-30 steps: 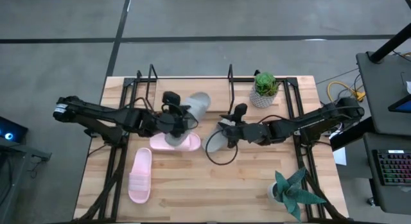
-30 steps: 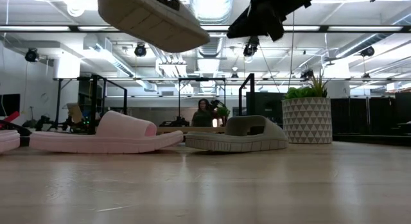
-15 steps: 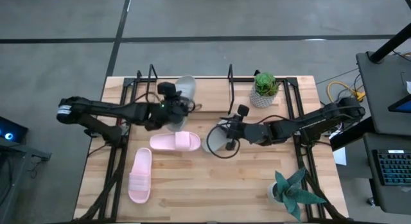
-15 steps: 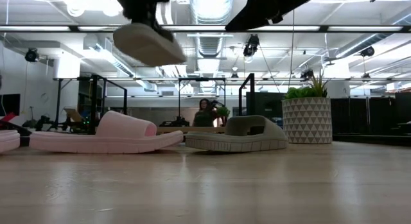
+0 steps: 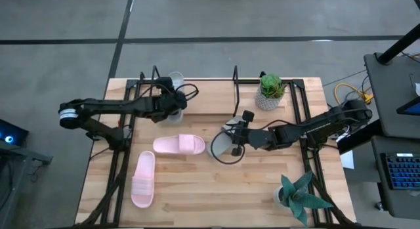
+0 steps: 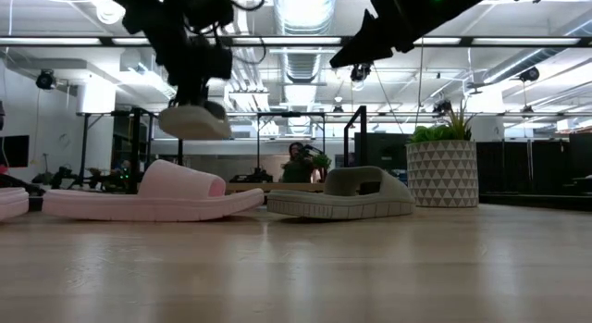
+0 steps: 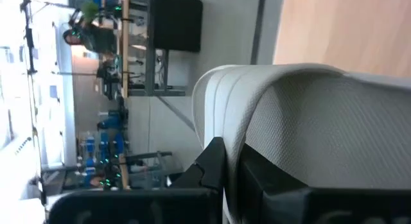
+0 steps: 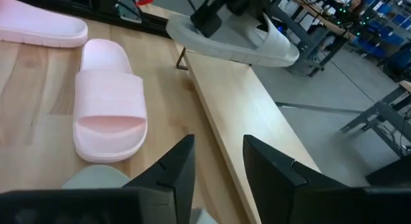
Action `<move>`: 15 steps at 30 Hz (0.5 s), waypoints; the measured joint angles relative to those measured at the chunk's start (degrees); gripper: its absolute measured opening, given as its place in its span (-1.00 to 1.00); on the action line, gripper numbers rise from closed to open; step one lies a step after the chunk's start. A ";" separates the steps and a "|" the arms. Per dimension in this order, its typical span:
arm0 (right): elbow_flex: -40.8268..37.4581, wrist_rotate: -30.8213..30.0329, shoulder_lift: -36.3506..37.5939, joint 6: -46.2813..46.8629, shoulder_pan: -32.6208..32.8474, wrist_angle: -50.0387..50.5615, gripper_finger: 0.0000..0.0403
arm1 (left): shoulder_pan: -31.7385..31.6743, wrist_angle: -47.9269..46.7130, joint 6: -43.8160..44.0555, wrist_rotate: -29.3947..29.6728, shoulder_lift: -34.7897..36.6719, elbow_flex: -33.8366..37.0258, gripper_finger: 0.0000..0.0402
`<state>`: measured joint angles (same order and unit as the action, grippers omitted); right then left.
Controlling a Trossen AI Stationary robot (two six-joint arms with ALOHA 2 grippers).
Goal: Pick and place slides into the shelf
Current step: Put the right gray slipper on the shelf
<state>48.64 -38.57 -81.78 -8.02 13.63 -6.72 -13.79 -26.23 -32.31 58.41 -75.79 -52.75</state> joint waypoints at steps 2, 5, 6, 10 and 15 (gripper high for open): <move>-0.06 0.00 0.00 0.12 0.00 0.00 -0.41 | -1.31 2.91 -4.00 -1.77 0.00 1.87 -1.00; -0.06 0.00 0.00 0.10 0.00 0.00 -0.41 | -3.46 9.73 -9.91 -5.62 0.00 3.87 -1.00; -0.08 0.00 0.00 0.11 0.00 -0.02 -0.40 | -4.39 11.23 -11.07 -6.92 -0.02 4.33 -1.00; -0.13 0.00 0.00 0.11 0.00 -0.02 -0.39 | -8.48 14.26 -11.79 -8.95 -0.37 4.89 -1.00; -0.13 0.00 0.00 0.08 0.00 -0.02 -0.41 | -11.21 14.02 -11.73 -9.09 -1.83 5.91 -1.00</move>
<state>48.51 -38.57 -81.78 -7.94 13.63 -6.74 -25.01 -12.20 -44.04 49.31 -77.62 -46.83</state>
